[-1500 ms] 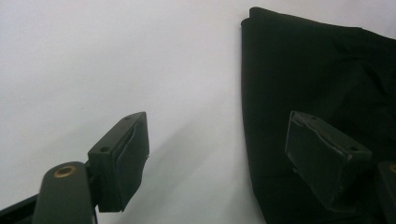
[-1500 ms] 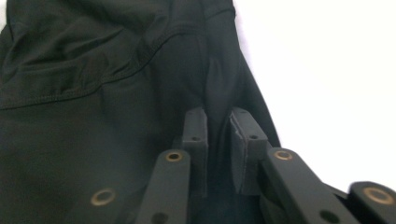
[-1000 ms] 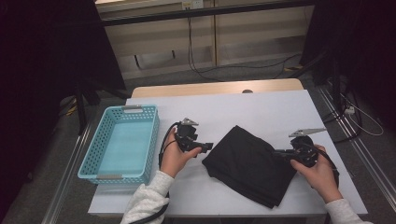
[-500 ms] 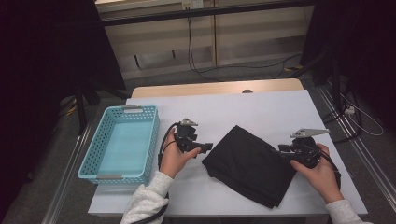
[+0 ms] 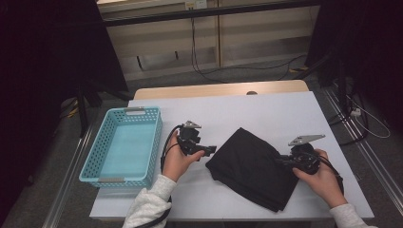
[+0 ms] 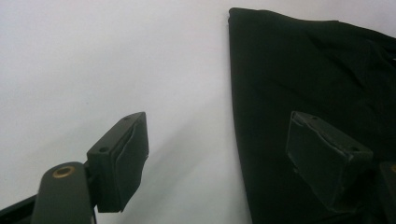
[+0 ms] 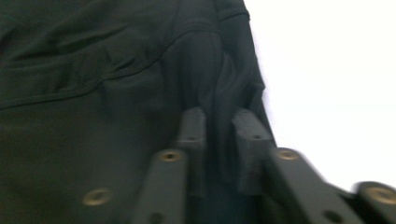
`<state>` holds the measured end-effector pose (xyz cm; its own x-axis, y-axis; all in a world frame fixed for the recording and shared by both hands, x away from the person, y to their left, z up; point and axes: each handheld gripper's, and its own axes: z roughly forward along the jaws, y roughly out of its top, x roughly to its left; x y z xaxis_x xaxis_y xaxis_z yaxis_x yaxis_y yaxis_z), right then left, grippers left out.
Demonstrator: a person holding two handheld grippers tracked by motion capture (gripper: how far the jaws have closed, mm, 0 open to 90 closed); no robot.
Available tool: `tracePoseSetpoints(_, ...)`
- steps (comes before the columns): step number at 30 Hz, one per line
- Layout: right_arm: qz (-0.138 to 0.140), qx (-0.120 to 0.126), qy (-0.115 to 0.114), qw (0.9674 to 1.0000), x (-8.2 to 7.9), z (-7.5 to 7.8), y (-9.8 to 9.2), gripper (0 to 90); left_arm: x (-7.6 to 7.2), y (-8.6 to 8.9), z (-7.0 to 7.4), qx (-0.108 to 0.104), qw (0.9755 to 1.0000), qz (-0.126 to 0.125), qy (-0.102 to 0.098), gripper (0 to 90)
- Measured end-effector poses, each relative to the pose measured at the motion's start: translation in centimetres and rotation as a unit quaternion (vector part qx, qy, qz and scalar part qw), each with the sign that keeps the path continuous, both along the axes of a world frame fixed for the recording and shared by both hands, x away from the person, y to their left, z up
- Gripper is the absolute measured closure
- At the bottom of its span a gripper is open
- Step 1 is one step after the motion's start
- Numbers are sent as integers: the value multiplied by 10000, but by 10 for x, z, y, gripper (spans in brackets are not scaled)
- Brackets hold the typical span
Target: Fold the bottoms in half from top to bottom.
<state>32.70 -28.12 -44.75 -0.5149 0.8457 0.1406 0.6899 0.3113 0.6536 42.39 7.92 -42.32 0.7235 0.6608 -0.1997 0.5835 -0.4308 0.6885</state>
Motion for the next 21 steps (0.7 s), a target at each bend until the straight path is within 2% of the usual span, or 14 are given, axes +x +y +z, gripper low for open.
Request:
tracePoseSetpoints(5, 19, -25, -59, 10000, 0, 6, 1, 814, 0, 0, 0, 11, 10000, -3, -9, 213)
tracePoseSetpoints(9, -32, 220, -125, 9997, -4, 17, -1, 813, 0, 0, 1, -22, 10000, 10, -22, 213)
tracePoseSetpoints(11, -47, 245, -160, 9996, -5, 19, -1, 813, 0, 0, 2, -16, 10000, -12, -30, 214)
tracePoseSetpoints(13, -159, 531, -246, 9982, -11, 32, -4, 812, -1, 0, 2, -22, 10000, -23, -35, 214)
tracePoseSetpoints(14, -159, 531, -246, 9982, -11, 32, -4, 812, -1, 0, 2, 0, 10000, 14, -56, 214)
tracePoseSetpoints(16, -270, 611, -103, 9977, -20, 35, -12, 813, -2, -1, 2, -19, 10000, 9, -47, 213)
tracePoseSetpoints(17, -270, 611, -103, 9977, -20, 35, -12, 813, -1, -1, 2, -38, 10000, -24, -26, 213)
tracePoseSetpoints(18, -314, 610, -40, 9976, -23, 32, -15, 814, -2, -2, 2, -52, 10000, -20, -18, 212)
tracePoseSetpoints(19, -369, 519, 158, 9978, -27, 24, -18, 814, -2, -3, 1, -33, 10000, -67, -10, 212)
tracePoseSetpoints(21, -366, 475, 212, 9980, -28, 20, -18, 814, -3, -4, 1, -21, 9999, -108, 17, 211)
